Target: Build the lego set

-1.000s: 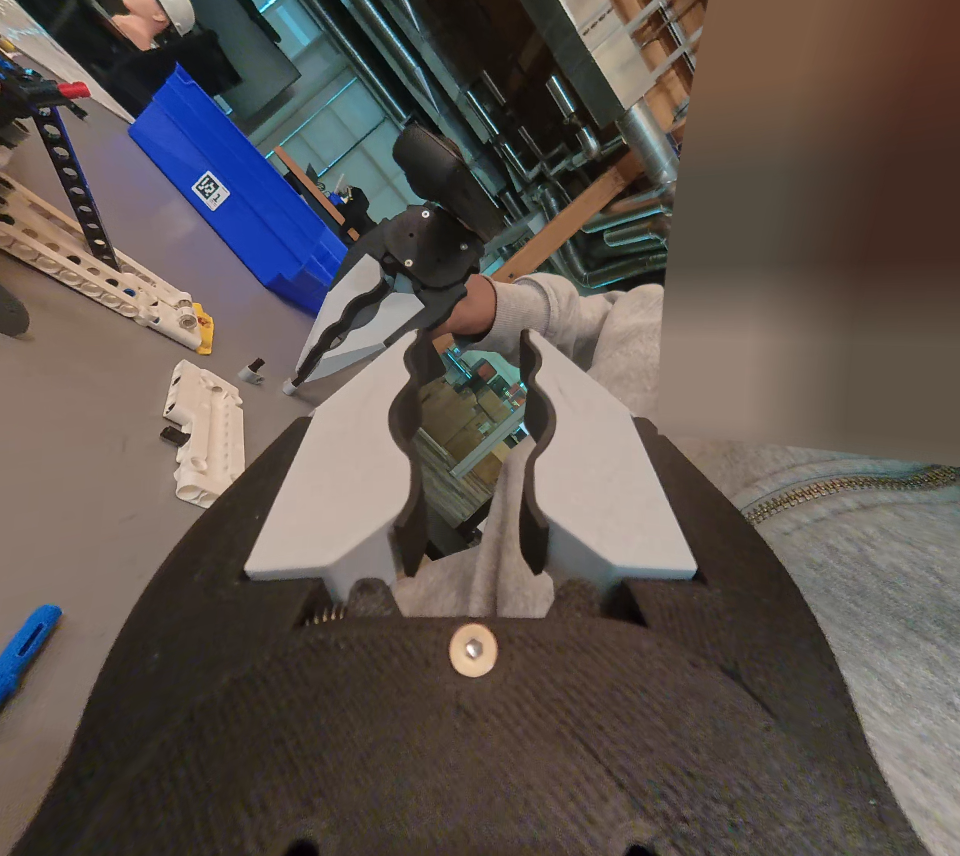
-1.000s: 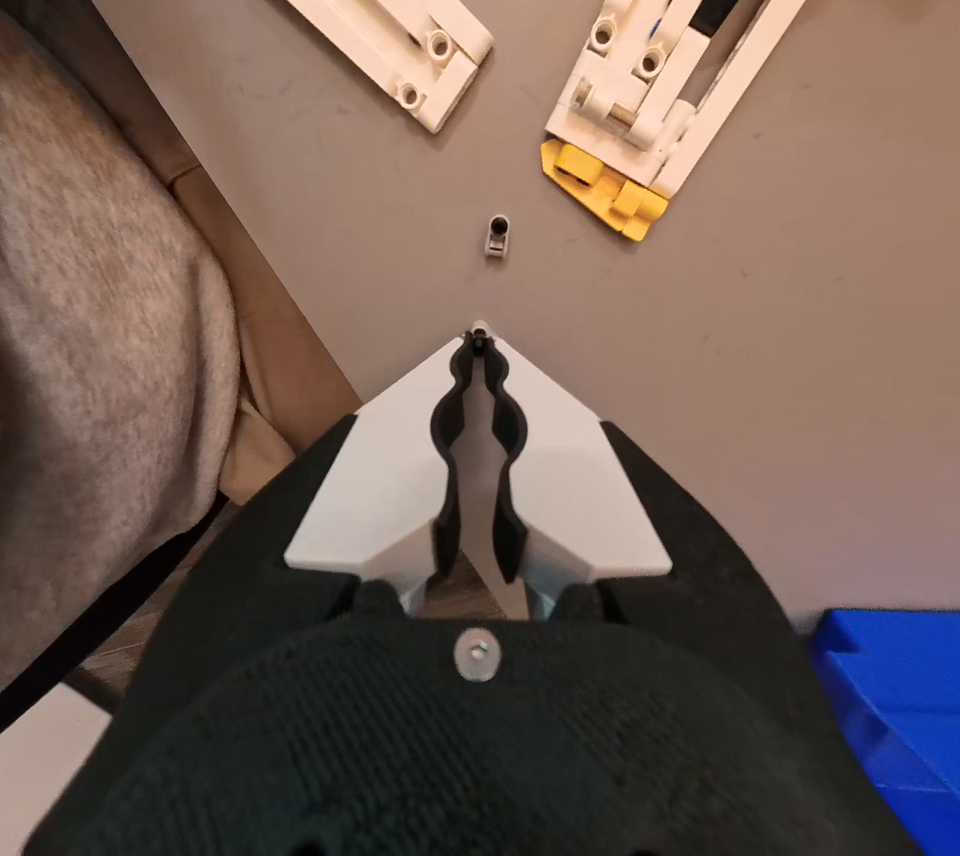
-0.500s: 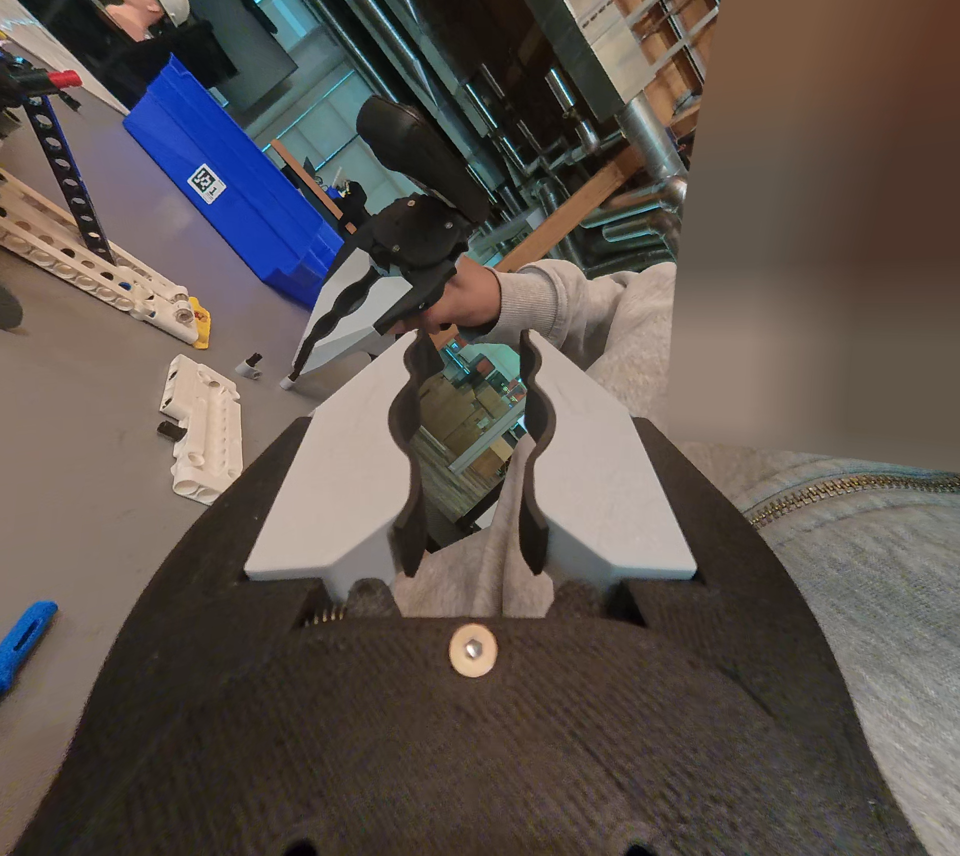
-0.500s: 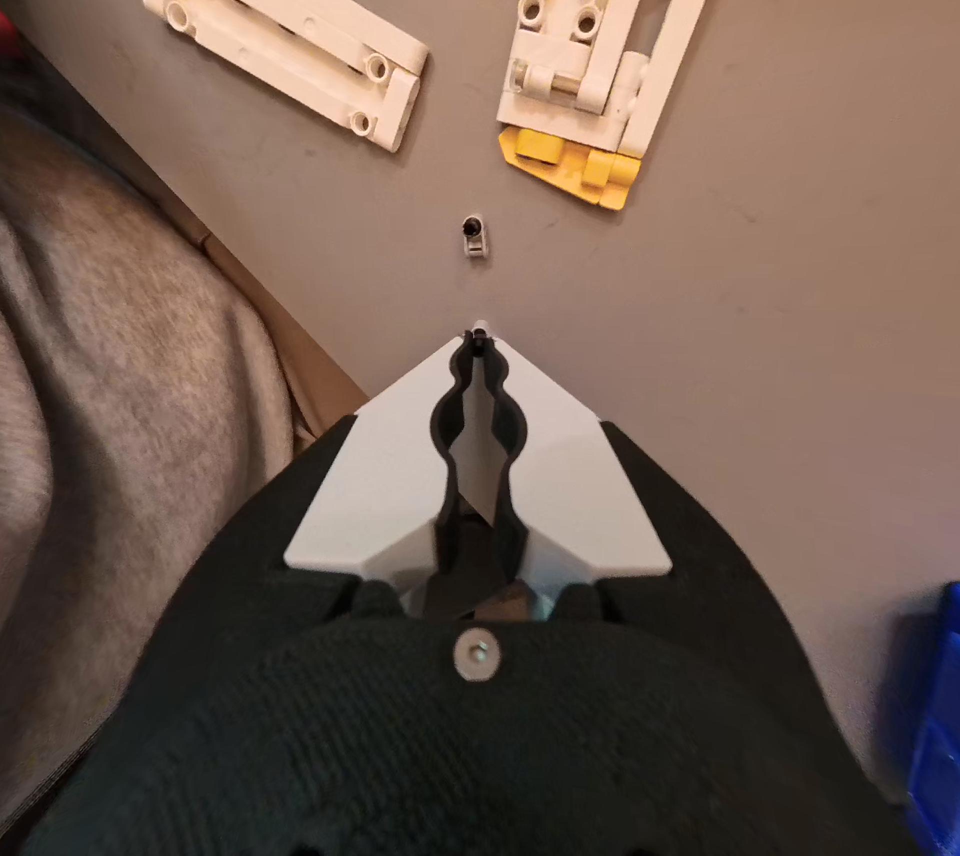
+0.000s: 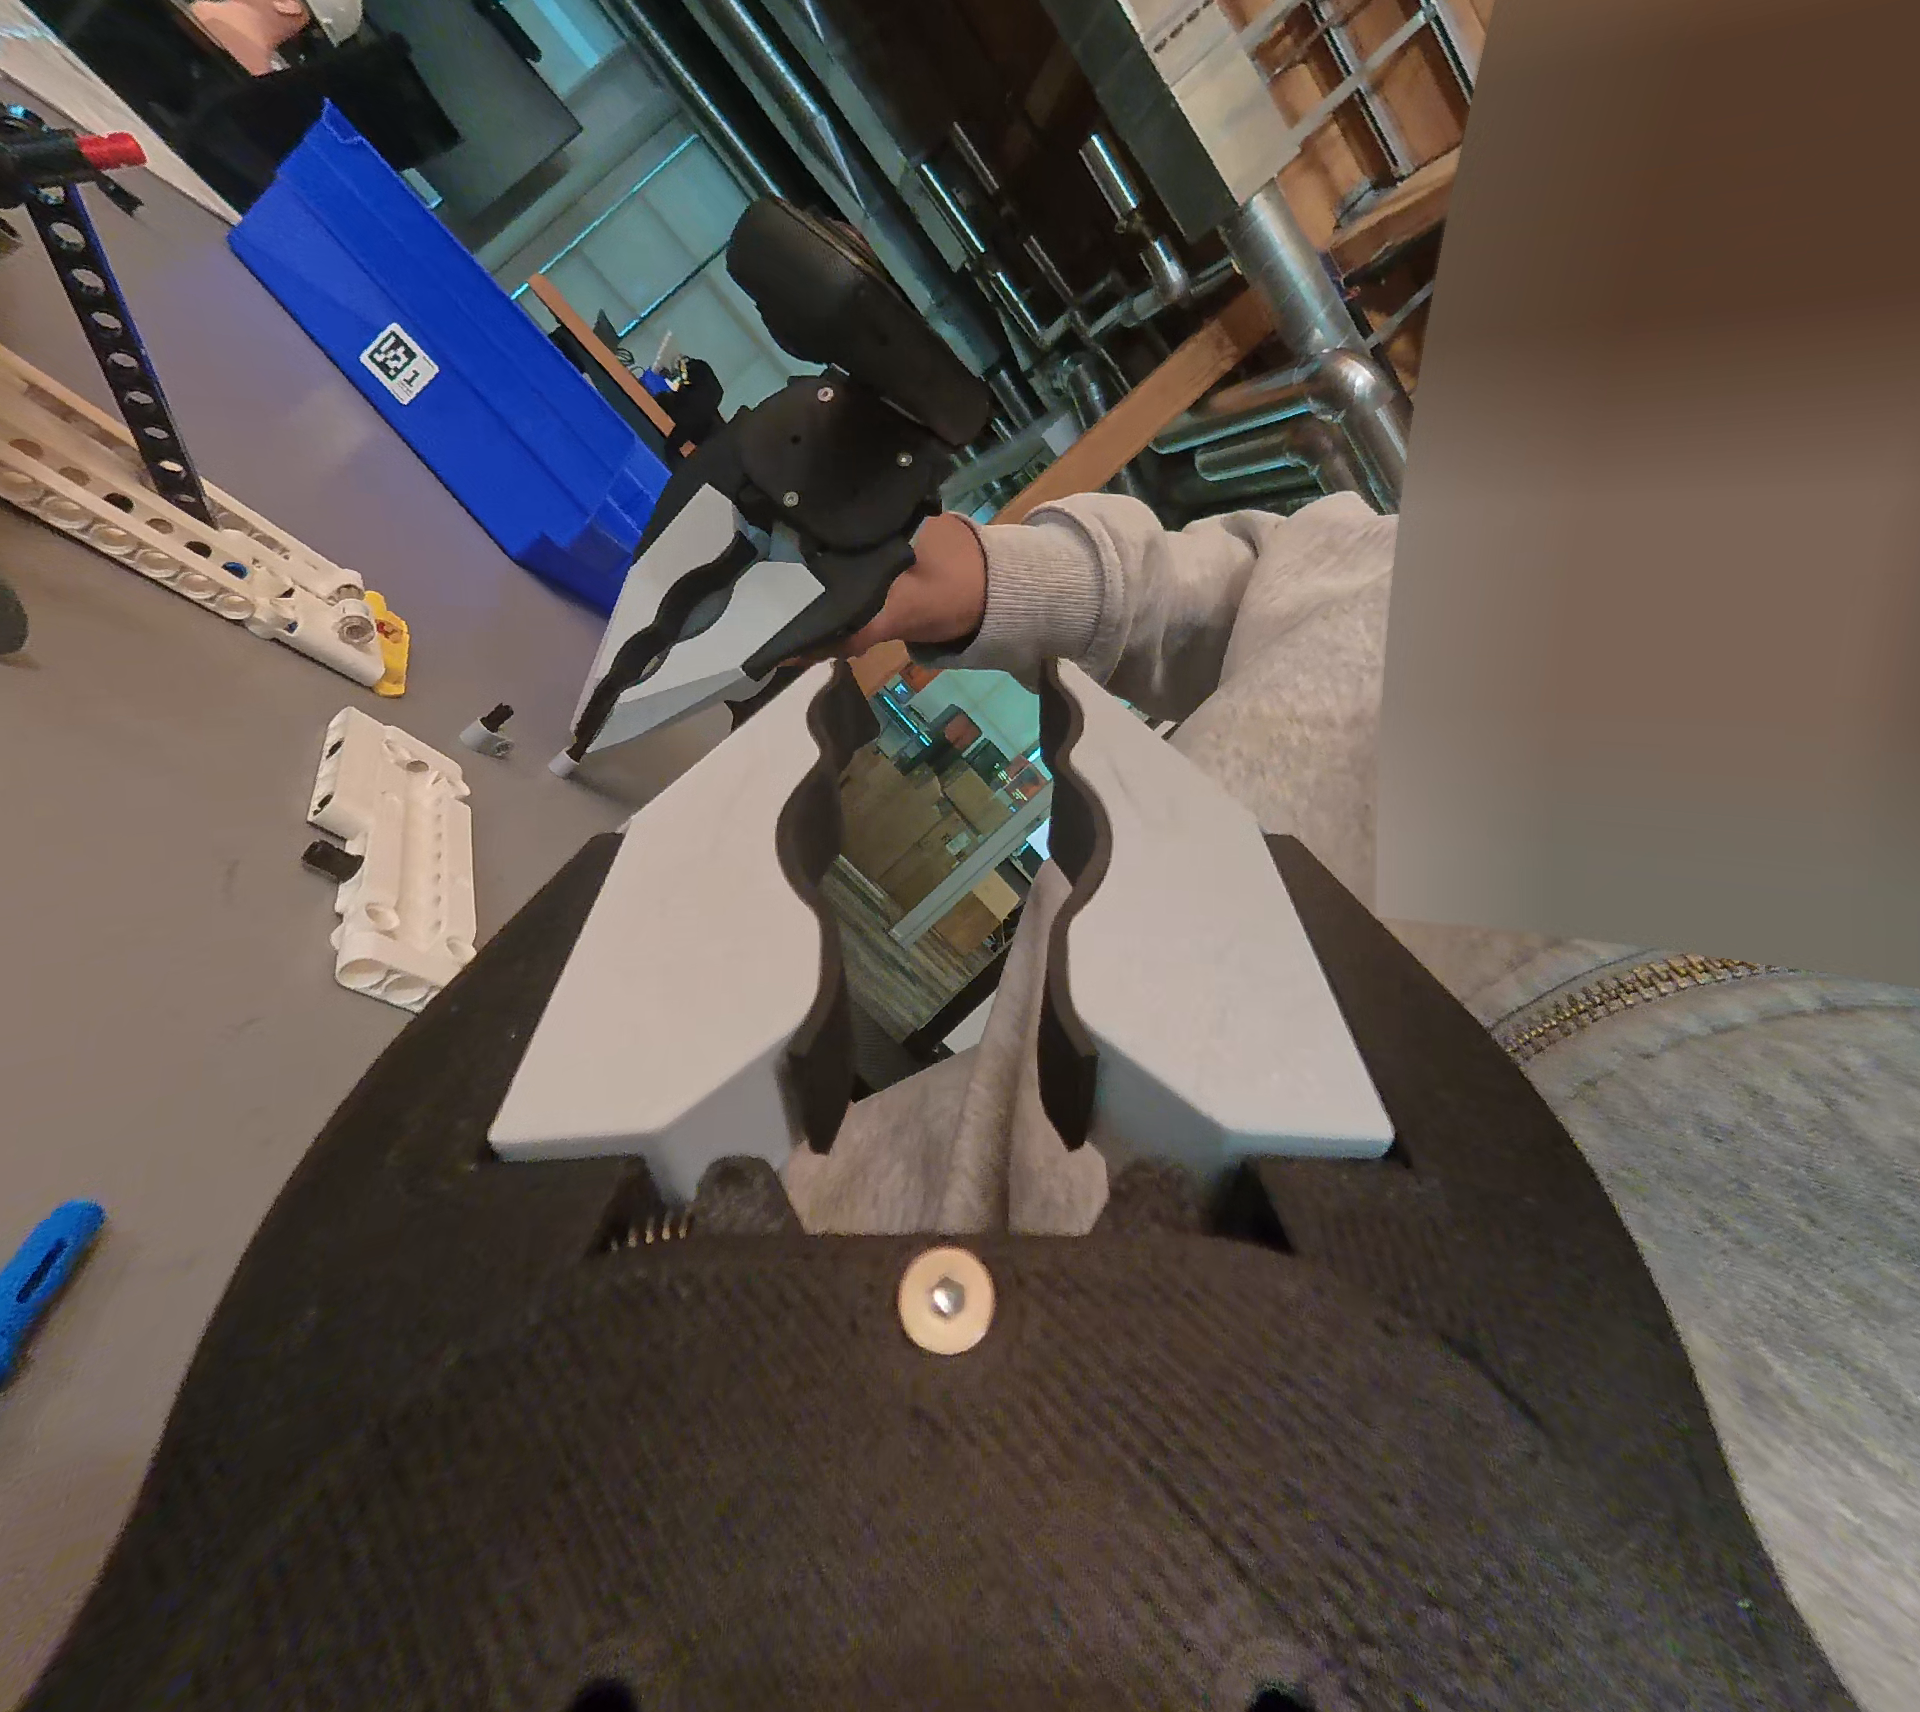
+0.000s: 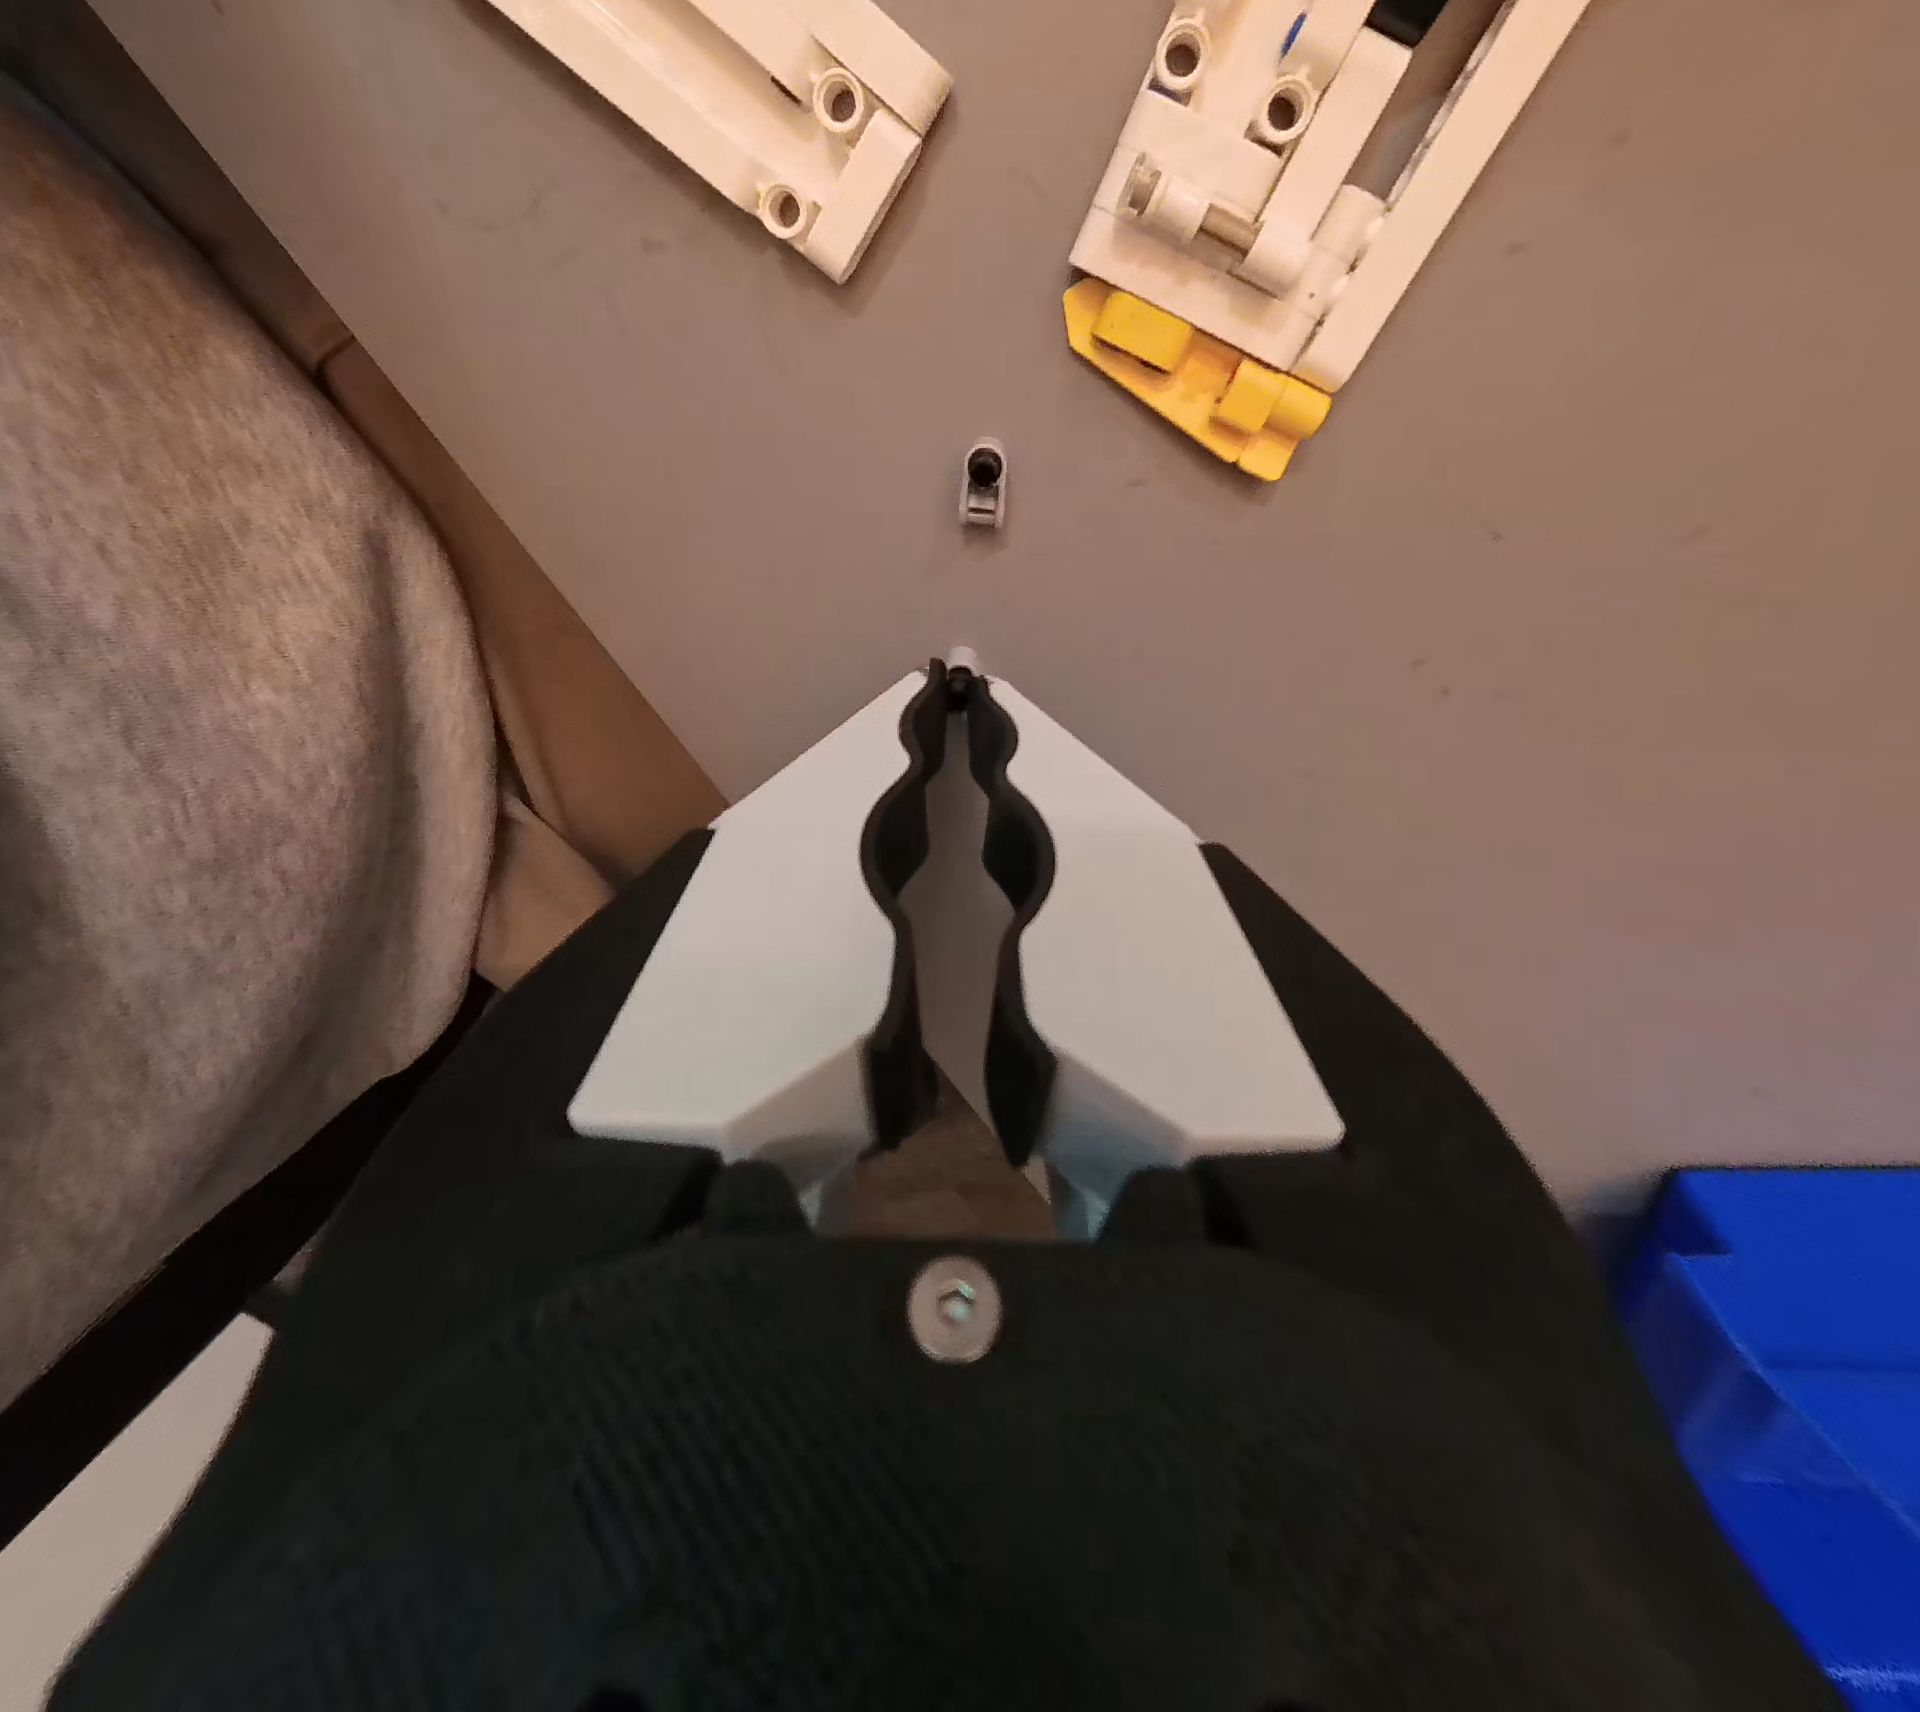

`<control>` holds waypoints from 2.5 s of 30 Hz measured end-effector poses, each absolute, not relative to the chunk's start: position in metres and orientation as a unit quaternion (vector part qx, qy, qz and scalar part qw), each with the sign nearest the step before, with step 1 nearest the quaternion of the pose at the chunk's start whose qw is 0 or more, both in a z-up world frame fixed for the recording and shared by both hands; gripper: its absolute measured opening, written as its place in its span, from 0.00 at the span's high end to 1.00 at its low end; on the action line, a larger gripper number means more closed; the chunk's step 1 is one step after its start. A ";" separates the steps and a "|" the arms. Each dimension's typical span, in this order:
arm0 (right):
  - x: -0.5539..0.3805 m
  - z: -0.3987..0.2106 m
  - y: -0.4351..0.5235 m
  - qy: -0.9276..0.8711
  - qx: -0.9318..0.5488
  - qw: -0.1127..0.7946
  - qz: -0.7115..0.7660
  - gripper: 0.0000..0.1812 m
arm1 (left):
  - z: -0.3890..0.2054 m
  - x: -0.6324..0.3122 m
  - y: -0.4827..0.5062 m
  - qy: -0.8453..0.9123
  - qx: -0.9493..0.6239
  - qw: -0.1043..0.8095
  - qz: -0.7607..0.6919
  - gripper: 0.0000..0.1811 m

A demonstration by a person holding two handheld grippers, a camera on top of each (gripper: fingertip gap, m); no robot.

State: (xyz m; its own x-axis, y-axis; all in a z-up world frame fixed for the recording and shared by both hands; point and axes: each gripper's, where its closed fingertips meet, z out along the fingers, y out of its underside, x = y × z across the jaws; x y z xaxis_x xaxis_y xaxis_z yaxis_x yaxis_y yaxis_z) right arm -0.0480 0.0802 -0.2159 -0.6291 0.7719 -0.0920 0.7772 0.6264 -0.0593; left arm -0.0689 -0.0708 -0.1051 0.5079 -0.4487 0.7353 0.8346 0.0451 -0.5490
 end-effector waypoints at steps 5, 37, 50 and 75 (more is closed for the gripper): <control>-0.049 -0.217 0.080 0.896 0.443 0.017 -0.042 0.99 | -0.105 -0.069 -0.072 -0.188 -0.514 0.698 -0.462 0.81; -0.047 -0.211 0.079 0.837 0.527 -0.019 -0.147 0.98 | -0.105 -0.072 -0.071 -0.196 -0.507 0.698 -0.466 0.81; -0.048 -0.214 0.079 0.832 0.534 -0.023 -0.152 0.98 | -0.105 -0.073 -0.072 -0.197 -0.503 0.698 -0.470 0.81; -0.049 -0.213 0.079 0.797 0.581 -0.023 -0.164 0.99 | -0.104 -0.074 -0.073 -0.199 -0.497 0.699 -0.475 0.81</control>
